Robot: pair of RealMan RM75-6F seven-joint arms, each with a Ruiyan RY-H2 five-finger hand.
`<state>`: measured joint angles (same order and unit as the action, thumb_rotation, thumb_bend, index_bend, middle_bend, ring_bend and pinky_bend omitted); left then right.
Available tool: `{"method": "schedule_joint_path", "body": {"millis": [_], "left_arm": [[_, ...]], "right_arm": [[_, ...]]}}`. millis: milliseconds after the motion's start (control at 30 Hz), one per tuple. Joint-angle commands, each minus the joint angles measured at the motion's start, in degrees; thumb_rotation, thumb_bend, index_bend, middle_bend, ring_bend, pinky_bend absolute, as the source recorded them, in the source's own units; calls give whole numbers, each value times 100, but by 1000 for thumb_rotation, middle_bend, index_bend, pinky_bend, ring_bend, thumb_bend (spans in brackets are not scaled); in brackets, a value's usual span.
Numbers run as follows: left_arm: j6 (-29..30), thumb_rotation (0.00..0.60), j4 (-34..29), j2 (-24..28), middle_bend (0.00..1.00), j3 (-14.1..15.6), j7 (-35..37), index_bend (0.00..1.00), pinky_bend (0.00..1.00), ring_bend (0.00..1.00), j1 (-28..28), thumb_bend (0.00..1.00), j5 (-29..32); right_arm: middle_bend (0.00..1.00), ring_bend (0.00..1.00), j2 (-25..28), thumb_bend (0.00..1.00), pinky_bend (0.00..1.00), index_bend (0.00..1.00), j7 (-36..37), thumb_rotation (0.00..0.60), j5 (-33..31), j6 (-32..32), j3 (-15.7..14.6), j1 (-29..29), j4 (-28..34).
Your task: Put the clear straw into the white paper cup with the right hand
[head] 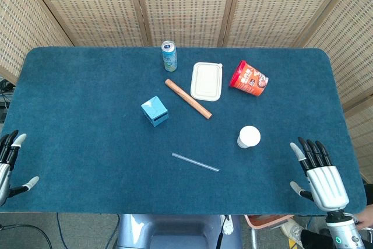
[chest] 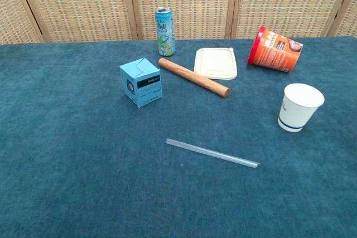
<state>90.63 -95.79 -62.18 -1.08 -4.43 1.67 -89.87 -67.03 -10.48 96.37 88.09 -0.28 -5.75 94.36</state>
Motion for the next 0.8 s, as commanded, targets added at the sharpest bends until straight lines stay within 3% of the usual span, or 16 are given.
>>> {"method": "schedule_joint_path", "body": {"millis": [33,300,500,667,800], "left_arm": [[4,600,6,-5,0,-6,-1,0,0,0,0,58,1],[-79,600,71,-60,0,-43,-24,0,0,0,43,57,73],[-178,600,58,-69,0,-103,-31,0,0,0,91,58,203],[-241,600,52,-28,0,-147,39,0,0,0,119,58,304],[-278,600,67,-13,0,-182,90,0,0,0,135,59,380]], "right_arm": [[0,0,-20,0,0,0,-49,600,15,-41,-13,-7,-4],[0,0,-84,0,0,4,-119,600,112,-252,-23,-137,81],[0,0,-2,0,0,137,-729,600,130,-1153,353,-876,735],[0,0,130,0,0,232,-2144,600,-952,-2743,1103,-1954,1526],[0,0,-3,3,0,290,-2479,600,-1972,-3492,1432,-2511,1815]]}}
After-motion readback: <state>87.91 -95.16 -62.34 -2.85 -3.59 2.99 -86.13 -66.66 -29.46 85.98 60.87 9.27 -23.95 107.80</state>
